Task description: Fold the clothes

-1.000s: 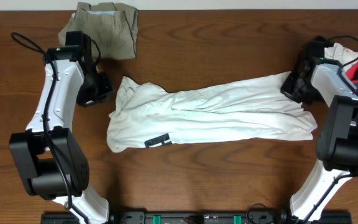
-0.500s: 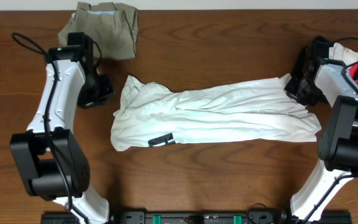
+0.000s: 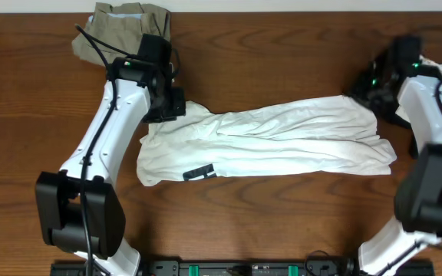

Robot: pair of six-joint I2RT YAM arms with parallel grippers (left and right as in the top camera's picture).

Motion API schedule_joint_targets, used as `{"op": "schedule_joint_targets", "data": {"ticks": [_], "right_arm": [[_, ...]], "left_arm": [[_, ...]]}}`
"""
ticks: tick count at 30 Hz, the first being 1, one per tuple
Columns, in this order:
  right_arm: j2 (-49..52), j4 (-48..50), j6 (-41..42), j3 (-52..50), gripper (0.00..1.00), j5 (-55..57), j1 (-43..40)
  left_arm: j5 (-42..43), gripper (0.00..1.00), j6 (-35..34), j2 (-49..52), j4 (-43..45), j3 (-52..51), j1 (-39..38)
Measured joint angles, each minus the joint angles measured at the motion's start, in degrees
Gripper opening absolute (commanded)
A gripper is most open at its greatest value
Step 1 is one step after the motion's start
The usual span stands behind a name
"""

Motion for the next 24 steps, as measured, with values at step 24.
{"op": "schedule_joint_targets", "data": {"ticks": [24], "right_arm": [[10.4, 3.8, 0.1, 1.5, 0.37, -7.1, 25.7]], "left_arm": [[10.4, 0.06, -3.6, 19.3, 2.3, -0.8, -2.7]]}}
